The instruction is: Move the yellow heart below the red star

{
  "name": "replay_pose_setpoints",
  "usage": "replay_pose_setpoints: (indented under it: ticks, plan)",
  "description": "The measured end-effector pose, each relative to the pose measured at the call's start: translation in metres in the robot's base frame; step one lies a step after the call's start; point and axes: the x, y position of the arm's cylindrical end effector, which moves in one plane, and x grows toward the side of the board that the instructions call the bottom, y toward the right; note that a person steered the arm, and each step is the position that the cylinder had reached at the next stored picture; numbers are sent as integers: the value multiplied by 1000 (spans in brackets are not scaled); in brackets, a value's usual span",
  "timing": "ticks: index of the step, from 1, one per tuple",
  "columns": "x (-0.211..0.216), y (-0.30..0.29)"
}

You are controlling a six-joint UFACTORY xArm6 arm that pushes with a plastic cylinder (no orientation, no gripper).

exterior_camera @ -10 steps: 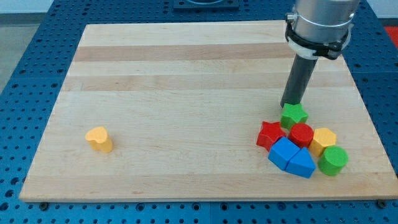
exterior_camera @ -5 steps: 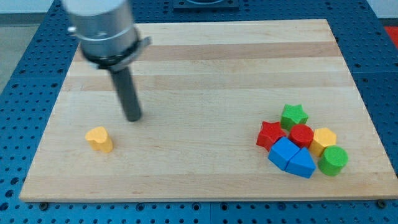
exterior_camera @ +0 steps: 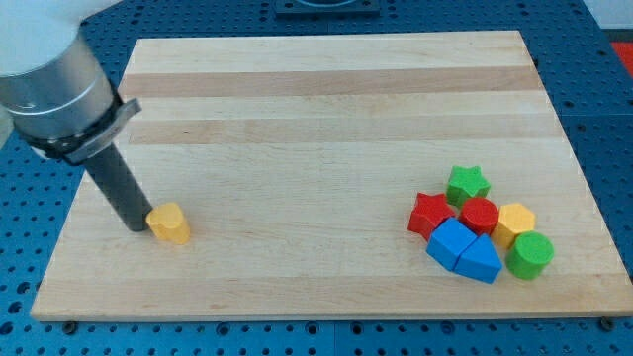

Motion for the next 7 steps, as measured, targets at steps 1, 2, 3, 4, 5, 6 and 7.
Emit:
replay_pose_setpoints:
  ticks: [1, 2, 3, 4, 5, 6, 7]
  plan:
    - [0, 31]
    - [3, 46]
    - [17, 46]
    - [29, 47]
    - [32, 47]
    - [33, 30]
    - [34, -2]
